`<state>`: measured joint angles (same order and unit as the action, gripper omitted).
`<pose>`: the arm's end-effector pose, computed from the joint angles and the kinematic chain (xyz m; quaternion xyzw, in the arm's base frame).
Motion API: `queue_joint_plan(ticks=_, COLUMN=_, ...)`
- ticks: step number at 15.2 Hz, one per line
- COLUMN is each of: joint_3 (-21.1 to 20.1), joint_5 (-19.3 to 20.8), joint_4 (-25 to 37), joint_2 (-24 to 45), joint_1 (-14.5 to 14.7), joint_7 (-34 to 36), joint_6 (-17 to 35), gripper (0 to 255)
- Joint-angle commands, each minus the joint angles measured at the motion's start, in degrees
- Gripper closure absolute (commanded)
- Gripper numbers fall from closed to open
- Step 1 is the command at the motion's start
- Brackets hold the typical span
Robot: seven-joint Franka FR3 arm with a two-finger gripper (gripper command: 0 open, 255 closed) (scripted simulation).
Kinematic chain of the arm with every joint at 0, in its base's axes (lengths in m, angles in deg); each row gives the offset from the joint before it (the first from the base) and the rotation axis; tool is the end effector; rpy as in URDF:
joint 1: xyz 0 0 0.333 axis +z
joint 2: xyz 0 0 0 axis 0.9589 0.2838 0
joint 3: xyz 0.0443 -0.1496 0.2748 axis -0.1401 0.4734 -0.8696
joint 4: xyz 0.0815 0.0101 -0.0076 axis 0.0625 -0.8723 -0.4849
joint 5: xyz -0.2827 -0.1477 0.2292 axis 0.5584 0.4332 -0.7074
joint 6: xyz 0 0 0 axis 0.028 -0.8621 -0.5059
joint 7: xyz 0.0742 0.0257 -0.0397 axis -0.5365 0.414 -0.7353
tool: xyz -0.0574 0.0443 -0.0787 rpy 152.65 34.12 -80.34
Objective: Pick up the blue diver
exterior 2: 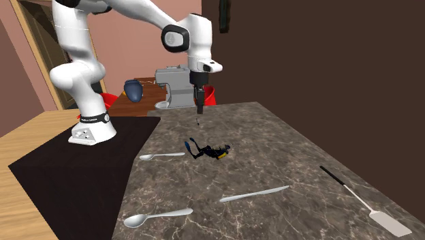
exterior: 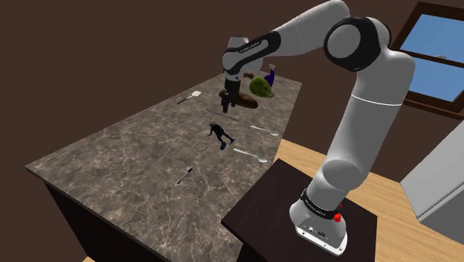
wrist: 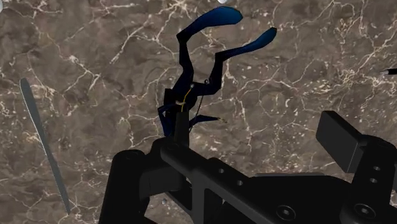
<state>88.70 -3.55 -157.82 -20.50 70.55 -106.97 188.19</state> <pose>0.5629 -0.1214 0.3702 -0.9946 -0.1002 0.0256 0.0037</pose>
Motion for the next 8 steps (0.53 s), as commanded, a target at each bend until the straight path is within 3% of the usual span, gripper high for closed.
queue_joint_plan(ticks=1, joint_3=-0.08, joint_5=-1.42, joint_4=3.61, joint_2=5.27, joint_1=-0.56, joint_7=-1.69, joint_6=0.74, gripper=0)
queue_joint_plan(ticks=8, joint_3=-1.29, joint_5=-5.01, joint_4=17.55, joint_2=21.79, joint_1=-3.40, joint_7=-6.31, joint_6=0.17, gripper=0)
